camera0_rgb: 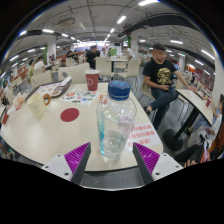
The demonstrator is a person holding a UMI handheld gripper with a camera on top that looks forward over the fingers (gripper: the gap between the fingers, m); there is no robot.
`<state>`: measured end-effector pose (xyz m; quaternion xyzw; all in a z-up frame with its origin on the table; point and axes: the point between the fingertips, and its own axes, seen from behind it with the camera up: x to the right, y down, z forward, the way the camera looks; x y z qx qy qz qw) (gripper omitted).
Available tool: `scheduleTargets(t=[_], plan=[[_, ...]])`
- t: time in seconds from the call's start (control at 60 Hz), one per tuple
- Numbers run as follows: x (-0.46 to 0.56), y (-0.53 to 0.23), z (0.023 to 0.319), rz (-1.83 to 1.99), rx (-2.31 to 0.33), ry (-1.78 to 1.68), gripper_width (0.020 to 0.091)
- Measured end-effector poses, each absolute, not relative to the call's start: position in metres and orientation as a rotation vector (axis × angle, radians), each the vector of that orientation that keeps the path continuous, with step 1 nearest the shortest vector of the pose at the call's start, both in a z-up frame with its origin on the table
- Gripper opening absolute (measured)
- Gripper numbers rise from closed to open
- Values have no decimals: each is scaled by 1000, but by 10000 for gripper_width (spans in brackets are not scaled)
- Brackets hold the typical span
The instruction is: Pour water
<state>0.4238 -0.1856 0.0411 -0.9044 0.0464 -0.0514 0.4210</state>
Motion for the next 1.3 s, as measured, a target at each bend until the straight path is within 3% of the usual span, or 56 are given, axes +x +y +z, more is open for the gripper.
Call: scheduleTargets(t=[0.133,0.183,0.25,0.517,0.65,0.75,1.067,1.183,1.3], plan=[[435,-152,42,-136,-2209,122,829],[436,-144,42,-133,-2196,126,765],[436,-138,42,-124,-2181,127,577],[438,-132,46,-146,-2118,129,428],[435,-127,46,-205,-2130,143,429],[436,-121,62,-293,-2126,123,428],[398,-48,187,-970,-1986,-318,426],[355,-12,217,-1252,-1870,-610,427],[307,21,228,-1510,-1712,-908,430]])
